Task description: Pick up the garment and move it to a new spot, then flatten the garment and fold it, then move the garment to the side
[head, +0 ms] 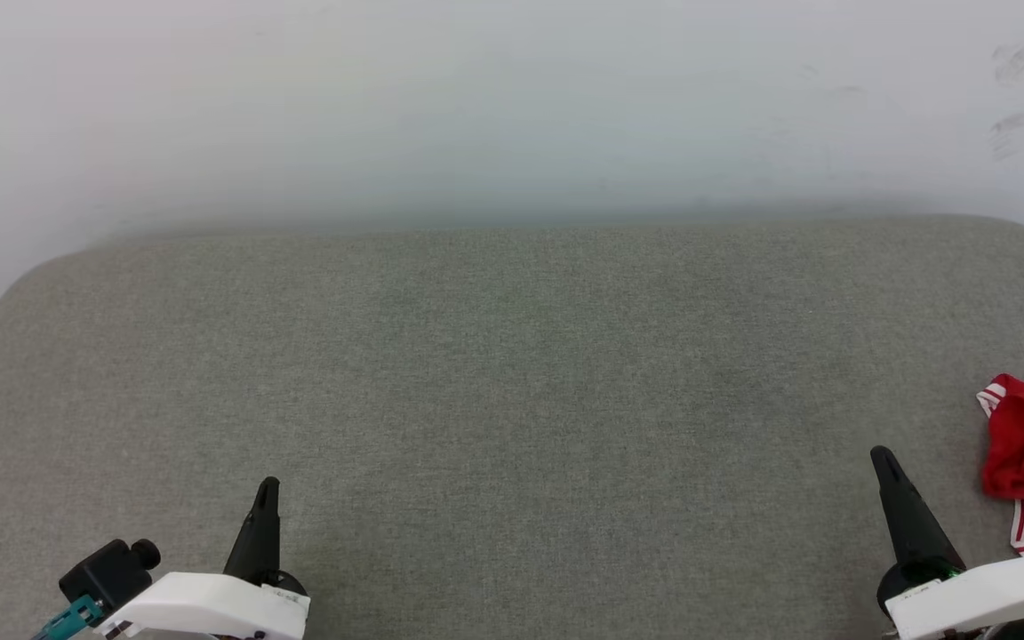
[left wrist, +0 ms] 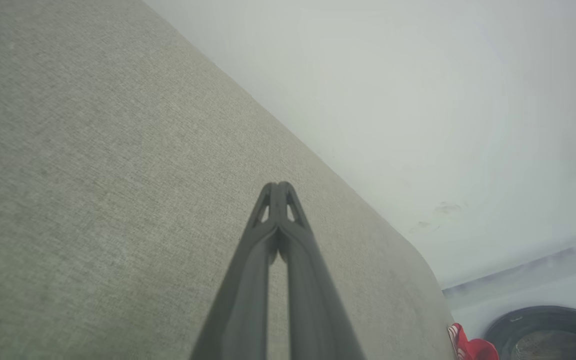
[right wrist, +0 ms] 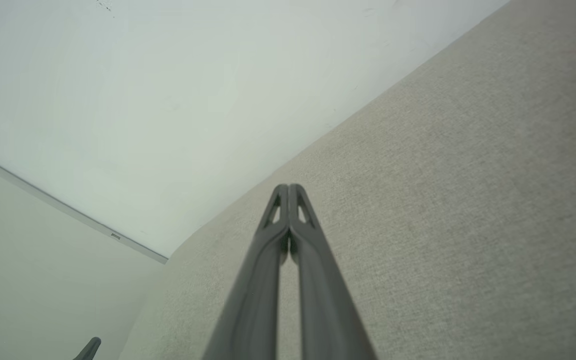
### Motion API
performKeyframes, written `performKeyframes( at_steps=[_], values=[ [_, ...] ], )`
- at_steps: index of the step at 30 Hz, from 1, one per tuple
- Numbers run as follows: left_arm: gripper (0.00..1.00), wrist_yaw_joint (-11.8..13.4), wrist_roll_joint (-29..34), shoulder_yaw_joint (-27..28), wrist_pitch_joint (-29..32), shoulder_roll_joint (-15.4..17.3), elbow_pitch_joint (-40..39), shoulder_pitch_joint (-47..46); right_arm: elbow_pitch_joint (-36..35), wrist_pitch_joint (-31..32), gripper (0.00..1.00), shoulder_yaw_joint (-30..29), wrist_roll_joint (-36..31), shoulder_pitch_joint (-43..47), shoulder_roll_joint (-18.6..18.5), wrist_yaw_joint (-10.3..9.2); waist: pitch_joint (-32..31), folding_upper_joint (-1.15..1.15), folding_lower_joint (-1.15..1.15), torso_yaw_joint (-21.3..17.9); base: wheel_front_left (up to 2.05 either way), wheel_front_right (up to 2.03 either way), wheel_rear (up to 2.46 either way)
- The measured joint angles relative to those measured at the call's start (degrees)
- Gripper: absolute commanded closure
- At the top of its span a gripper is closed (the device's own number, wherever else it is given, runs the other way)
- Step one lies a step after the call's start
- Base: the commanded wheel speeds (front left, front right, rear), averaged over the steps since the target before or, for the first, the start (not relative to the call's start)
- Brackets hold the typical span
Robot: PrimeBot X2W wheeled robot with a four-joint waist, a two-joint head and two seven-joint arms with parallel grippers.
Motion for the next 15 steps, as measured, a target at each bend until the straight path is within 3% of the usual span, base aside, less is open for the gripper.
performKeyframes(
  at_steps=[15],
  values=[
    [1.00, -0.81, -10.01, 1.49, 2.82, -0.36, 0.81, -1.43, 3.23, 0.09, 1.00, -0.04, 10.92, -2.53, -0.13, -0.01, 0.19, 0.00, 0.00, 0.18, 0.00, 0.00, 0.00]
  ],
)
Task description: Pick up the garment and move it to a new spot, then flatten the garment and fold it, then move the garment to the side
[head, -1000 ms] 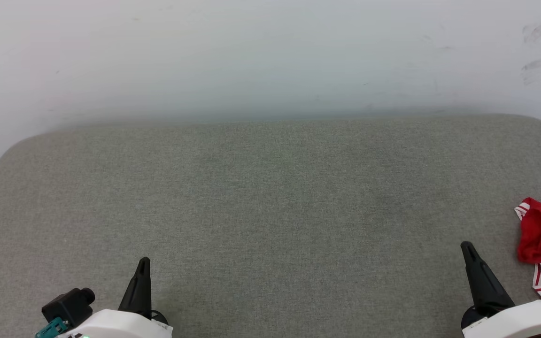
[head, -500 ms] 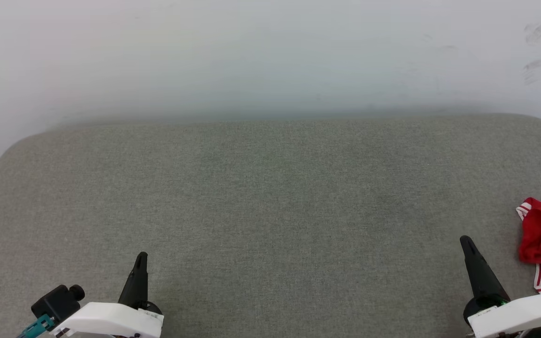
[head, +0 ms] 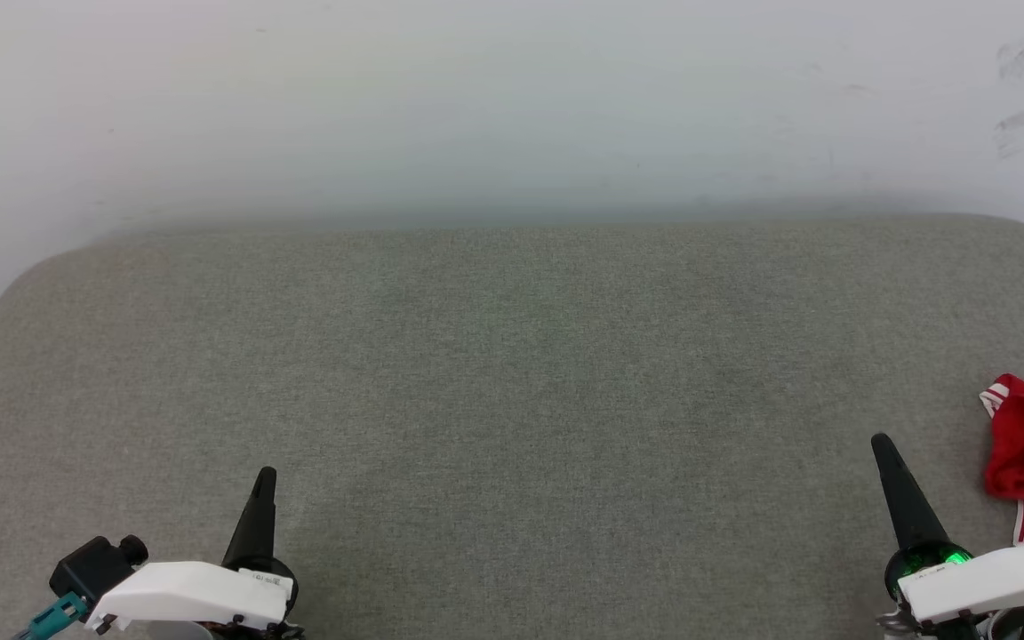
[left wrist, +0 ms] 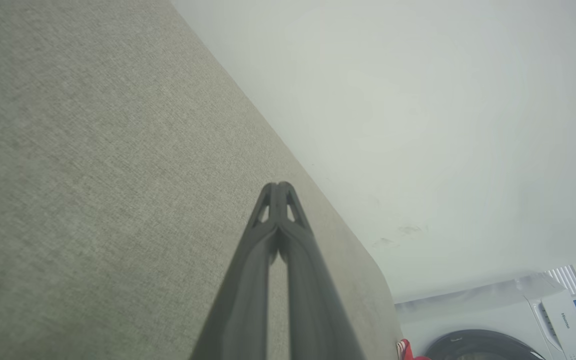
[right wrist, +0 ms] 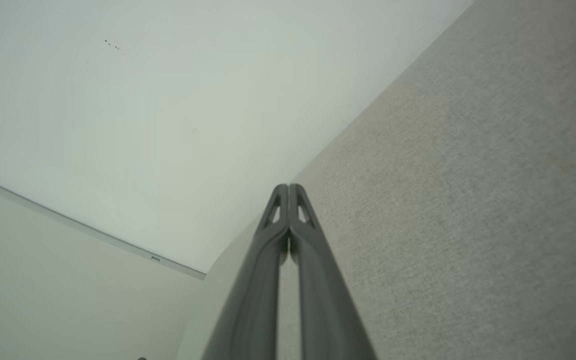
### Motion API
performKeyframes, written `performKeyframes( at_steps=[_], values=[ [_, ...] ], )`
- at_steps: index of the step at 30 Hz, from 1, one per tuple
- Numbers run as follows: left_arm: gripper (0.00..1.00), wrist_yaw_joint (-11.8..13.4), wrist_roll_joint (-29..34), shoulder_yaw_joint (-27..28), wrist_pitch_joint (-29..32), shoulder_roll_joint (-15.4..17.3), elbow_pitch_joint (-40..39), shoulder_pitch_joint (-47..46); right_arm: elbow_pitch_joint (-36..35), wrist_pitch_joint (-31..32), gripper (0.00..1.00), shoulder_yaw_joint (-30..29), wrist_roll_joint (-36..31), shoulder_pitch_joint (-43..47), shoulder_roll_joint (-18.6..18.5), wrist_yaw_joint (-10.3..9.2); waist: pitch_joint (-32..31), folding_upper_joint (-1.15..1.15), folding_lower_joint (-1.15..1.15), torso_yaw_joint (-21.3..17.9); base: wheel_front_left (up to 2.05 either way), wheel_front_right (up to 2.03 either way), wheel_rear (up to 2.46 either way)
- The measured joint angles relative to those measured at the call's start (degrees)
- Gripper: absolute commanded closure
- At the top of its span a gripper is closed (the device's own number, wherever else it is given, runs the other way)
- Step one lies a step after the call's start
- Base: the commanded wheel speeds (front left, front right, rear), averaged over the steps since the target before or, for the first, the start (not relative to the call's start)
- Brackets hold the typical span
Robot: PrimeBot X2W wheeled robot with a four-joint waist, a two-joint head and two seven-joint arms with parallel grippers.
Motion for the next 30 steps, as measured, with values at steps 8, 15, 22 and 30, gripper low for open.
performKeyframes(
  at_steps=[8, 15, 22, 30],
  values=[
    [1.00, -0.46, -4.74, 0.78, 1.15, -0.22, 0.36, -0.87, 1.53, 0.05, 1.00, -0.05, 5.11, -0.87, -0.01, 0.00, 0.10, 0.00, 0.00, 0.09, 0.00, 0.00, 0.00],
    [1.00, -0.85, -8.61, 1.32, 2.29, -0.48, 0.77, -1.40, 2.78, 0.24, 1.00, -0.13, 9.31, -2.06, -0.02, 0.00, 0.19, 0.00, 0.00, 0.17, 0.00, 0.00, 0.00],
    [1.00, -1.10, -13.33, 2.15, 3.59, -0.81, 1.16, -2.15, 4.37, 0.47, 1.00, -0.26, 14.40, -3.15, -0.02, 0.00, 0.31, 0.00, 0.00, 0.28, 0.00, 0.00, 0.00],
    [1.00, -1.51, -17.15, 2.72, 4.61, -1.02, 1.46, -2.81, 5.63, 0.55, 1.00, -0.40, 18.51, -4.13, -0.02, 0.00, 0.41, 0.00, 0.00, 0.37, 0.00, 0.00, 0.00]
  ],
)
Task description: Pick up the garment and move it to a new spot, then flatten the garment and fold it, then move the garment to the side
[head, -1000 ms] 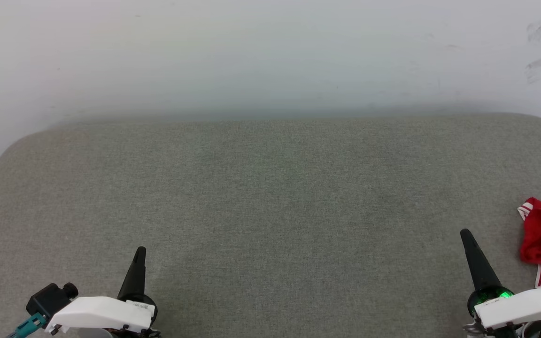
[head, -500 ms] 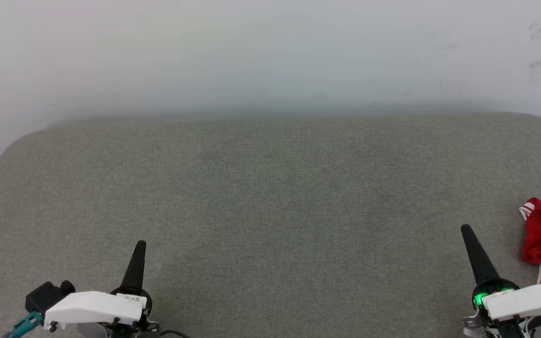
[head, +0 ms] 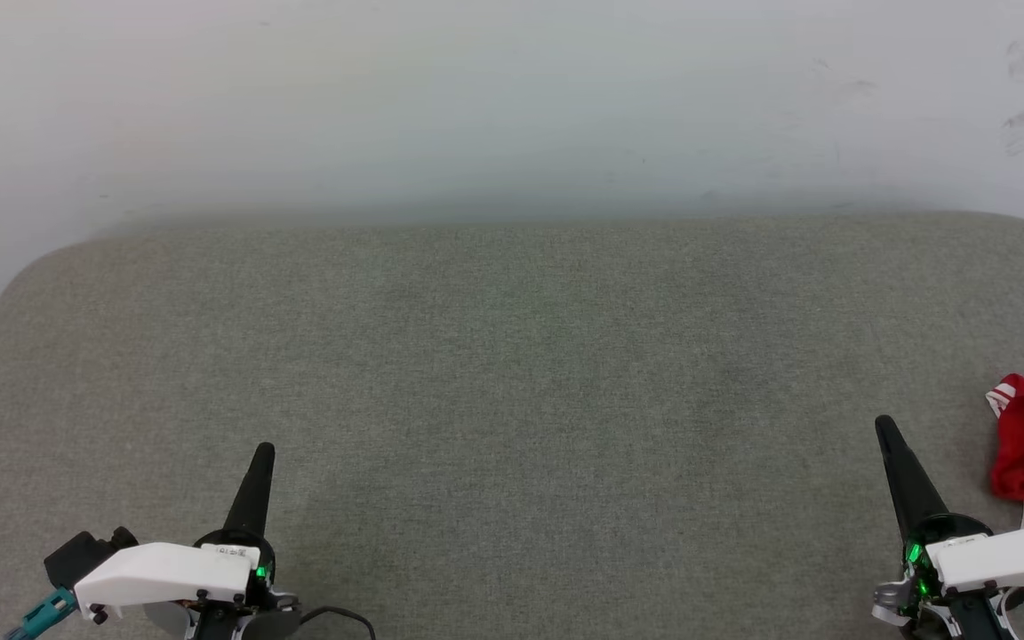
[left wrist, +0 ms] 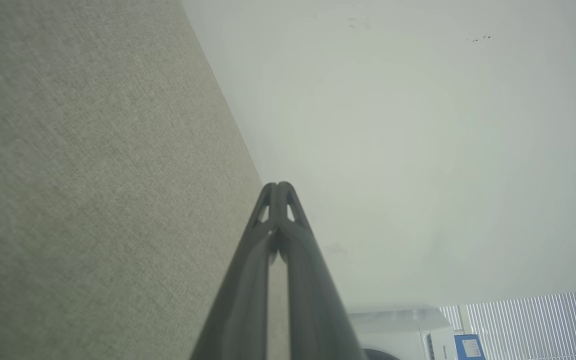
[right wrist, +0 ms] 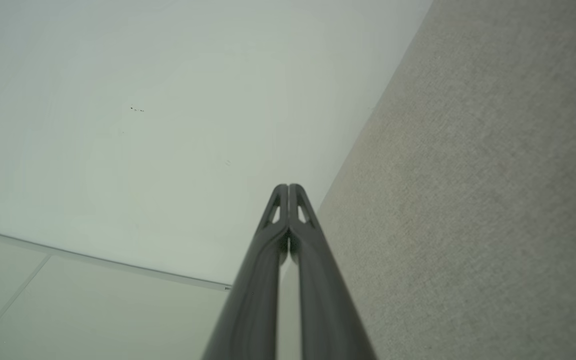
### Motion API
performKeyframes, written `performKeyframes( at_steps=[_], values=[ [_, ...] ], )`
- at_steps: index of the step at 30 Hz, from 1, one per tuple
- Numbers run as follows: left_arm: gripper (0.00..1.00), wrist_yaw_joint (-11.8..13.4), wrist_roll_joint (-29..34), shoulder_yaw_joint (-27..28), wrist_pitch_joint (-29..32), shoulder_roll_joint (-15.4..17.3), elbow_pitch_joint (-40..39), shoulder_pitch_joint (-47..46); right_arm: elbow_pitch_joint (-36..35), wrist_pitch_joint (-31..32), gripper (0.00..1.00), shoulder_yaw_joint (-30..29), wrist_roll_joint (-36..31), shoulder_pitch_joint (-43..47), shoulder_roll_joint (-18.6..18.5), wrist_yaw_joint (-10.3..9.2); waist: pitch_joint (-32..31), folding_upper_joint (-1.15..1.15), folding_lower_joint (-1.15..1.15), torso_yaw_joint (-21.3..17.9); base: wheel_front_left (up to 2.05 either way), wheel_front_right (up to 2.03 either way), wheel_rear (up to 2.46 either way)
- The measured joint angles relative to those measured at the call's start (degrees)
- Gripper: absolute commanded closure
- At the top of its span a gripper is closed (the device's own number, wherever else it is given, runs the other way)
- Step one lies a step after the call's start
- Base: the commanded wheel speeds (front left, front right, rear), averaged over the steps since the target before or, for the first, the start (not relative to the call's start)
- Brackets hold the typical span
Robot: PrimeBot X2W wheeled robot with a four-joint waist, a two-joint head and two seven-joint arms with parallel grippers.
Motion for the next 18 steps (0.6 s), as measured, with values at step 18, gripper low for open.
performKeyframes(
  at_steps=[18],
  values=[
    [1.00, -0.58, -7.76, 1.26, 2.02, -0.34, 0.63, -1.32, 2.58, 0.43, 1.00, -0.31, 8.29, -1.67, 0.03, 0.00, 0.23, 0.00, -0.01, 0.21, 0.00, 0.00, 0.00]
  ],
)
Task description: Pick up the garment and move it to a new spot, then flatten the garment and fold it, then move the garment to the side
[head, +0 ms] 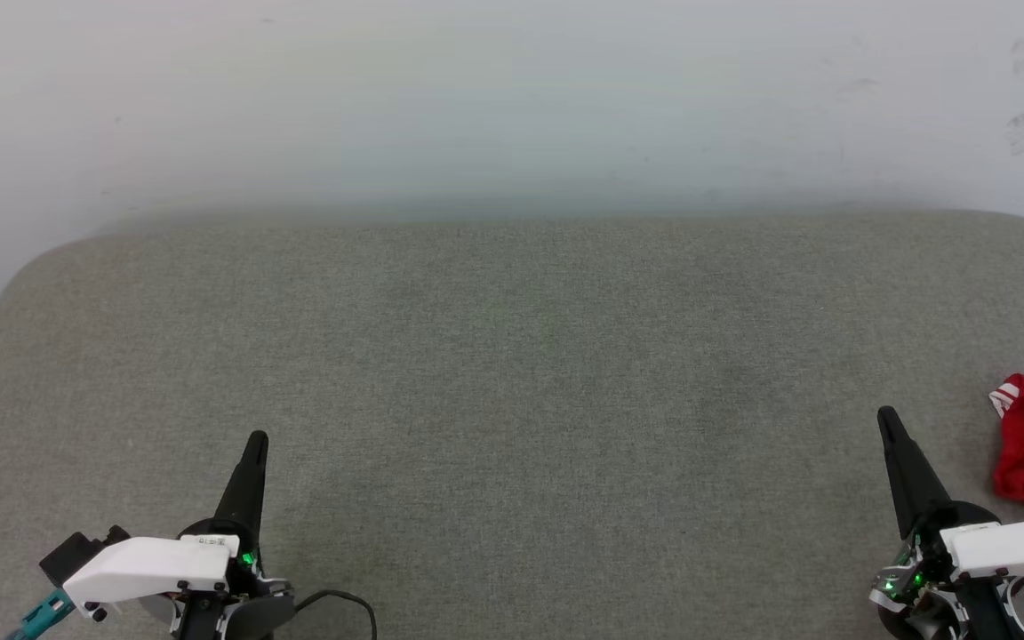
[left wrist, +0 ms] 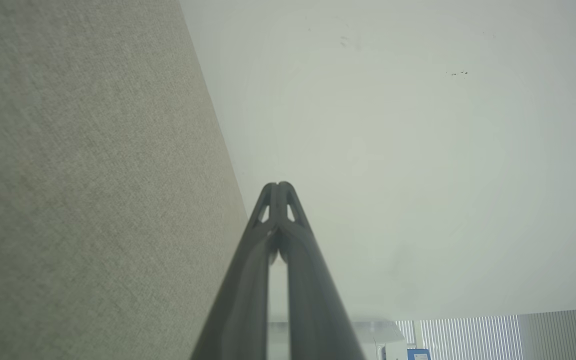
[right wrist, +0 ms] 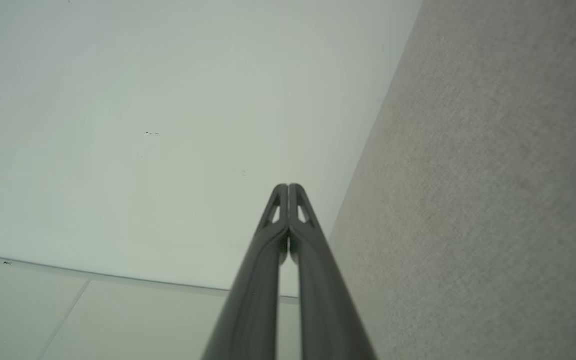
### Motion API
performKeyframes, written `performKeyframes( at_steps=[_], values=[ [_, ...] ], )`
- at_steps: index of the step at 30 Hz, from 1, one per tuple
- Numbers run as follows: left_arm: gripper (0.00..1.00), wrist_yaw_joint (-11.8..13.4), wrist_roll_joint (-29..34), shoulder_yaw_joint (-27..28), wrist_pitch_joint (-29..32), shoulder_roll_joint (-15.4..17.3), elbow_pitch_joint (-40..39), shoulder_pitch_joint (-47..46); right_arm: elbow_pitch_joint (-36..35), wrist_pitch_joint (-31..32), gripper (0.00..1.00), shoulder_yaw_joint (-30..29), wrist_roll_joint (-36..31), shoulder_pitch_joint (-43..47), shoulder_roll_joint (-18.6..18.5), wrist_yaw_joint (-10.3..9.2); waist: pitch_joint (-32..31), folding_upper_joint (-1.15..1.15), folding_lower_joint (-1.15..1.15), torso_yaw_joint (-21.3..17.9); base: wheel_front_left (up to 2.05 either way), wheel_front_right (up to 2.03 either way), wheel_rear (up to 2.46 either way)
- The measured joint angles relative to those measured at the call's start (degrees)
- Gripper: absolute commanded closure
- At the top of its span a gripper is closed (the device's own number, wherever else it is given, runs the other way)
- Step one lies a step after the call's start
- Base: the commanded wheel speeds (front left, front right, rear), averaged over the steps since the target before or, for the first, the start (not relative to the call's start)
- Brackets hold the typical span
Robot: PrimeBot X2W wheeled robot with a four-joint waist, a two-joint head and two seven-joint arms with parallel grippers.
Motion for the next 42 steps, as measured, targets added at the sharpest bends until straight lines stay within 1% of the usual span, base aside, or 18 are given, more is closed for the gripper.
performKeyframes(
  at_steps=[21, 42],
  values=[
    [1.00, -0.77, -7.83, 1.12, 2.12, -0.33, 0.69, -1.22, 2.60, 0.46, 1.00, -0.35, 8.38, -1.88, 0.08, 0.00, 0.26, 0.00, 0.00, 0.24, 0.00, 0.00, 0.00],
    [1.00, -0.77, -8.04, 1.14, 2.16, -0.35, 0.73, -1.30, 2.64, 0.58, 1.00, -0.65, 8.45, -1.93, 0.25, 0.00, 0.27, 0.00, 0.00, 0.24, 0.00, 0.00, 0.00]
  ],
)
